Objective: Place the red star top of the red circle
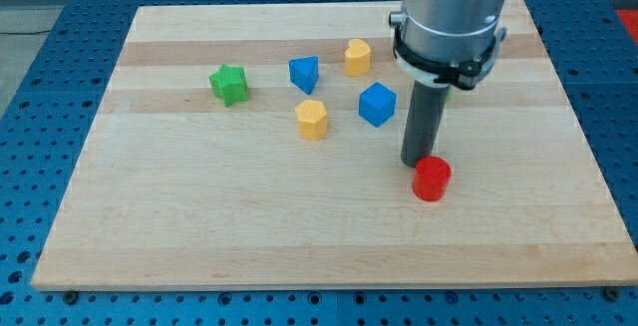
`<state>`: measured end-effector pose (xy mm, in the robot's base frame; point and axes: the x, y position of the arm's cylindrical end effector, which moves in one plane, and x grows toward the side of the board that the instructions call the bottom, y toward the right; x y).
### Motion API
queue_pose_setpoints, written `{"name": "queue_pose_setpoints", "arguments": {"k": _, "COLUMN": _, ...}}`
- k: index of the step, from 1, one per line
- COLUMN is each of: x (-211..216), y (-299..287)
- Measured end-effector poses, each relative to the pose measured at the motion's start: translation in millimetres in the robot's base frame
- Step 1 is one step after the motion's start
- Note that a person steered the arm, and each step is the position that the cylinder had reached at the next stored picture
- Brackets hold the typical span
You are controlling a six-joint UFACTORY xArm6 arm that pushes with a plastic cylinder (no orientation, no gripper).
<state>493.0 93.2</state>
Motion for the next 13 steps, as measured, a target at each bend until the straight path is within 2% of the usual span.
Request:
{"name": "queue_pose_setpoints", "arguments": {"k": 1, "x": 6.6, "y": 0.5}}
{"name": "queue_pose_setpoints", "arguments": {"k": 2, "x": -15.1, "y": 41.3}}
{"name": "queue_pose_setpoints", "arguments": {"k": 3, "x": -47.0, "y": 82.5}}
{"name": "queue_pose_setpoints", "arguments": {"k": 4, "x": -96.0, "y": 102.8}}
{"name": "queue_pose_setpoints", "arguments": {"k": 6, "x": -187.2, "y": 102.9}}
{"name": "queue_pose_setpoints", "arguments": {"k": 7, "x": -211.1, "y": 83.9}}
{"name": "queue_pose_setpoints", "arguments": {"k": 8, "x": -211.1, "y": 36.9}}
{"name": "queue_pose_setpoints", "arguments": {"k": 11, "x": -197.0, "y": -22.5}}
{"name": "queue_pose_setpoints", "arguments": {"k": 13, "x": -163.3, "y": -10.8}}
